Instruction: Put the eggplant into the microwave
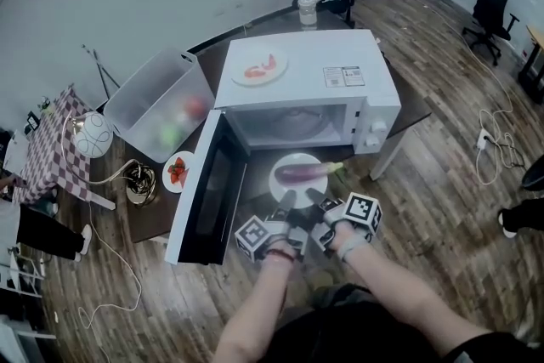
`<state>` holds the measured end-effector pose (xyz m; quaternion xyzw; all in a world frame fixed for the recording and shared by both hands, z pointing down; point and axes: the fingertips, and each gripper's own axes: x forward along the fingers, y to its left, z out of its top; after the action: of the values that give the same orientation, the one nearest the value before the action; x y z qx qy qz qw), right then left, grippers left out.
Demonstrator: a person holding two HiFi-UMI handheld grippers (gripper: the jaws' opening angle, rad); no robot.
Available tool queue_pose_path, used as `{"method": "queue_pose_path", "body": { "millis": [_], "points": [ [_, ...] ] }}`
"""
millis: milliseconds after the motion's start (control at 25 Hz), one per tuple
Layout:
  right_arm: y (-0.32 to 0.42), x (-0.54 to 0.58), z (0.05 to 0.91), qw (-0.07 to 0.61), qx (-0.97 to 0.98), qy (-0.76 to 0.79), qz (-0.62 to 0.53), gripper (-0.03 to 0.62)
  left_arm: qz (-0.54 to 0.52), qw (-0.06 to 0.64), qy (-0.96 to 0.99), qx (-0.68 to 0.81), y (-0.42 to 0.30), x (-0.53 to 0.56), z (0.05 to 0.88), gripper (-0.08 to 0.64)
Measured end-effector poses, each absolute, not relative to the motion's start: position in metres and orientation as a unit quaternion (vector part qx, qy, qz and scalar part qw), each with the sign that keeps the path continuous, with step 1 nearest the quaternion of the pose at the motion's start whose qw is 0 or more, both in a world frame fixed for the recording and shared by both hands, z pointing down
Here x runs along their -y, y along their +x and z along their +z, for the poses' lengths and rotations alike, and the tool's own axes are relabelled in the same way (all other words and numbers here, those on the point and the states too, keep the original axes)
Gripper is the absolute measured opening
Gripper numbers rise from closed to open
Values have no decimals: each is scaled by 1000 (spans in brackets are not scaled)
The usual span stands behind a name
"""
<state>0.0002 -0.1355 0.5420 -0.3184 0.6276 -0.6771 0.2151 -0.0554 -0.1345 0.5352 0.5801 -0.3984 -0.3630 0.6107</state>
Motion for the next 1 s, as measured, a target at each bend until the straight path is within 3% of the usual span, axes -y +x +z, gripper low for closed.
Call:
{"method": "queue_pose_path", "body": {
  "millis": [1000],
  "points": [
    [-4,204,533,225,-634,-313,-671,23,-366,617,580,386,-57,202,525,28]
  ]
}}
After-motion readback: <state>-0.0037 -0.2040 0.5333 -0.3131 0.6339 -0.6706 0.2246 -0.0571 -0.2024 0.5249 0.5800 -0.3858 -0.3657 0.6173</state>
